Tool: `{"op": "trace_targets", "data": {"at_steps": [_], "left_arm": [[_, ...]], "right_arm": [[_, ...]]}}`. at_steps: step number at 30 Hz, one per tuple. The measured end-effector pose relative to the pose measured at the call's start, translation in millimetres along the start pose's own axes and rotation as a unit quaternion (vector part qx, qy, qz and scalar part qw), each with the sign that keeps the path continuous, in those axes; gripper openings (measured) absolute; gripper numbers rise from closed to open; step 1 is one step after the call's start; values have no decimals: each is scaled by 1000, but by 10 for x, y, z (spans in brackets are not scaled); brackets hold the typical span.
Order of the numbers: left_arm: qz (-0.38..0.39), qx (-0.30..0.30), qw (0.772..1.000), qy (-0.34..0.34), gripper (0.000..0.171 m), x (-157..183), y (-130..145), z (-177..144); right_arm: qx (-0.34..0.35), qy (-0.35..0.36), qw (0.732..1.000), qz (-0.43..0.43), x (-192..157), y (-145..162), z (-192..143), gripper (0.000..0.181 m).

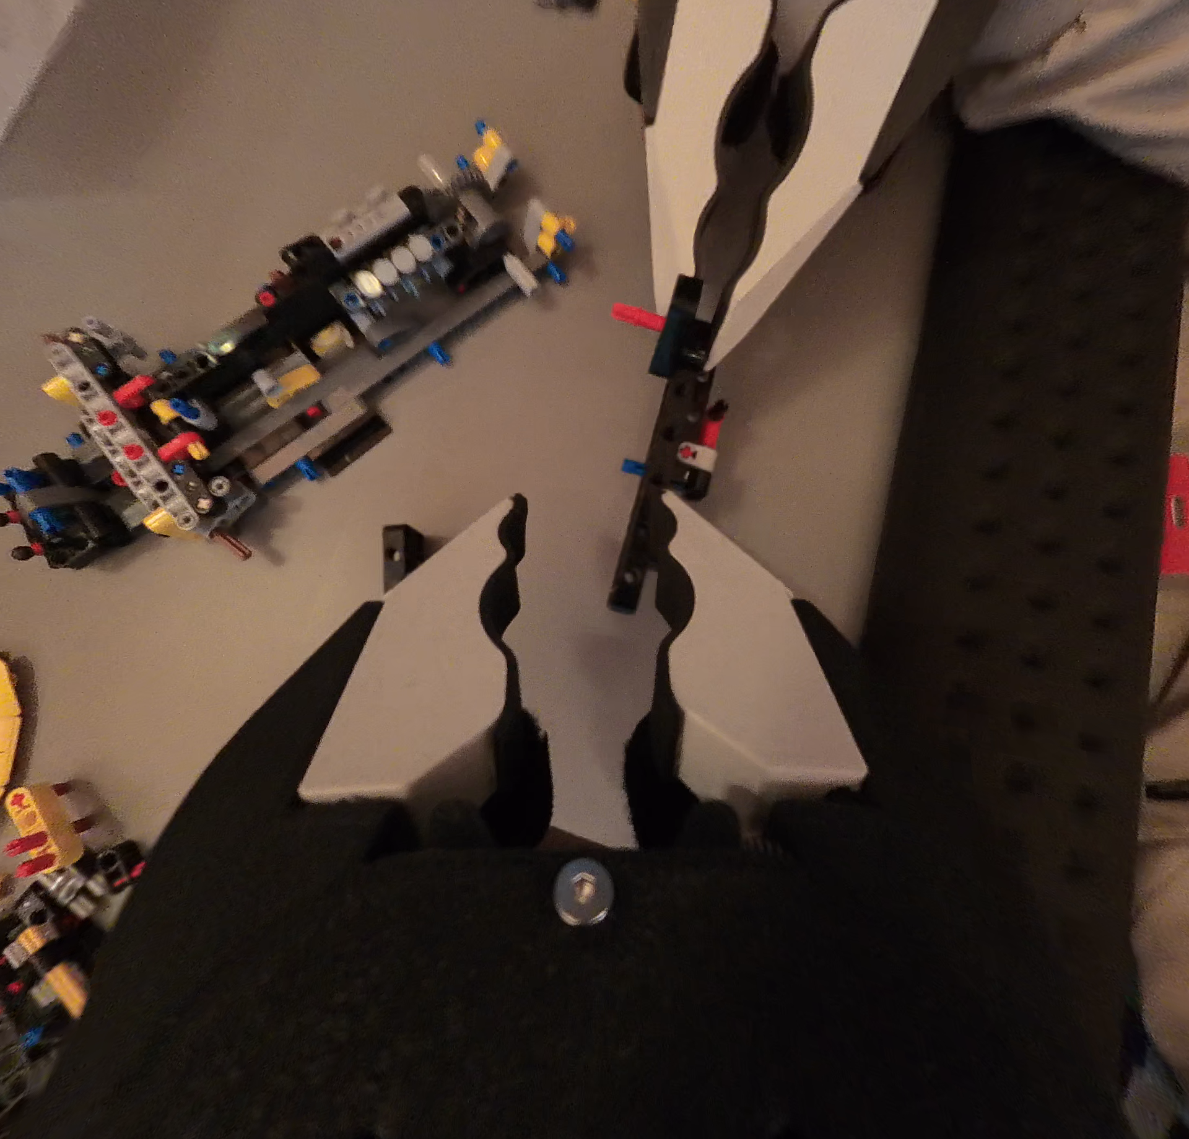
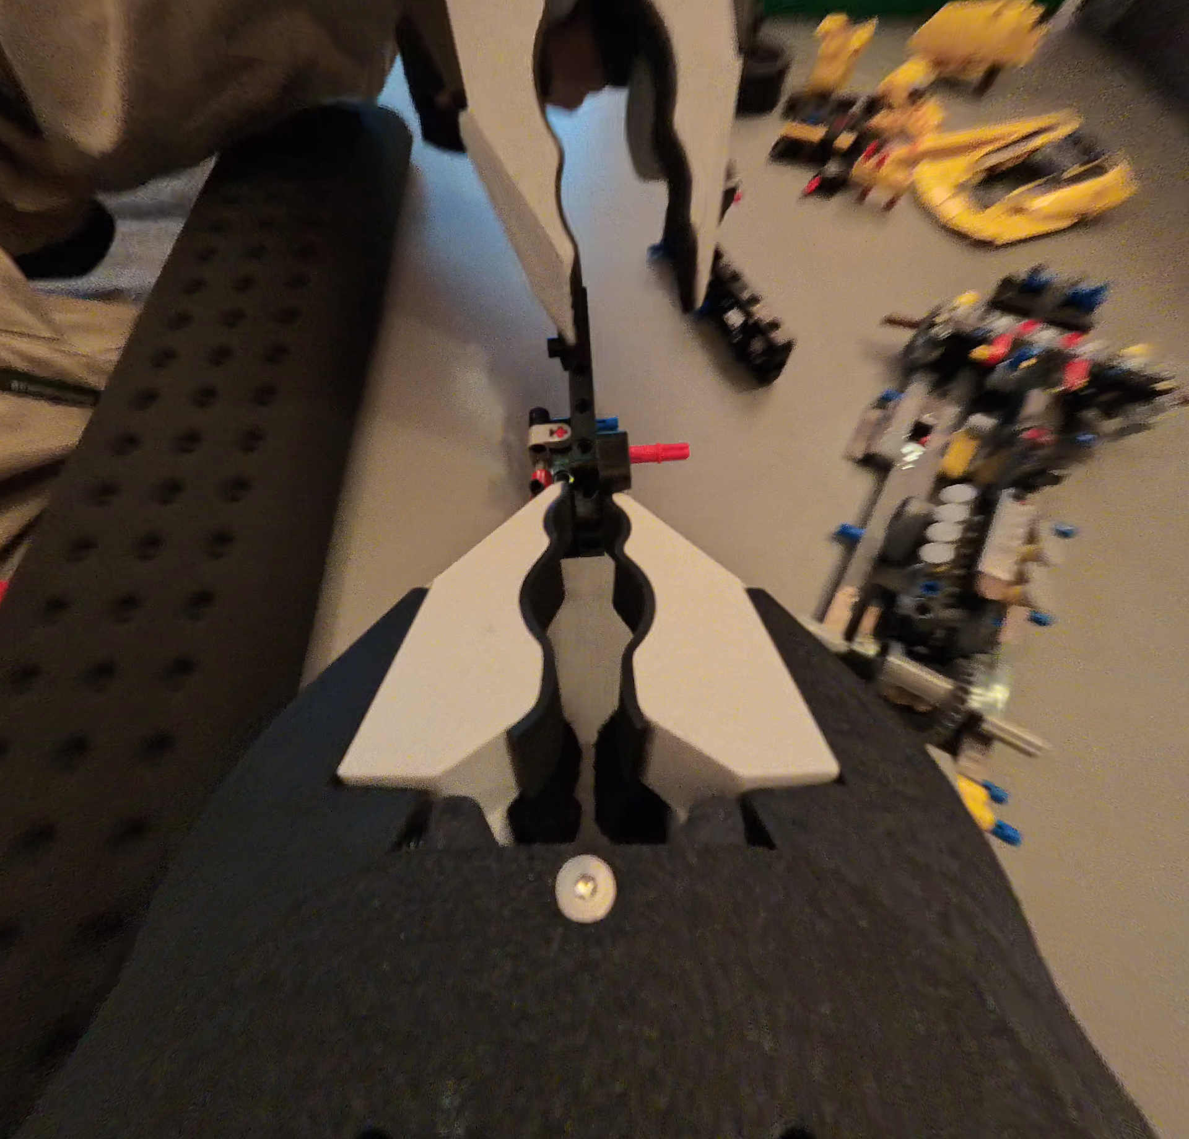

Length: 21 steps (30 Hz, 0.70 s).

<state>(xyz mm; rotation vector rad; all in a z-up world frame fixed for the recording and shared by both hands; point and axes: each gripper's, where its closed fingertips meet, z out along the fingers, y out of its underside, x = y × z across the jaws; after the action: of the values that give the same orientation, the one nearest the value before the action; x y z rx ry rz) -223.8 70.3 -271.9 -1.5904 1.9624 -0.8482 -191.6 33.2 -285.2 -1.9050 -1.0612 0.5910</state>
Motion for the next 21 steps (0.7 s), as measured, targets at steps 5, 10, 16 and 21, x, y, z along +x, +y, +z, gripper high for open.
{"op": "trace_targets", "data": {"at_steps": [5, 10, 16, 21], "left_arm": [[-103, 245, 964, -20, 39, -344, -710, -442], [-153, 474, 861, 104, 38, -418, -1309, -986], [-189, 476, 834, 205, 38, -132, -1504, -466], [-256, 485, 805, 227, 34, -188, -1487, -314]], "right_arm": [[86, 24, 990, 111, 282, -233, -281, 7], [278, -32, 921, 272, 518, -620, -779, 7], [389, -167, 817, 392, 571, -781, -1037, 6], [371, -138, 832, 388, 578, -802, -907, 6]]}}
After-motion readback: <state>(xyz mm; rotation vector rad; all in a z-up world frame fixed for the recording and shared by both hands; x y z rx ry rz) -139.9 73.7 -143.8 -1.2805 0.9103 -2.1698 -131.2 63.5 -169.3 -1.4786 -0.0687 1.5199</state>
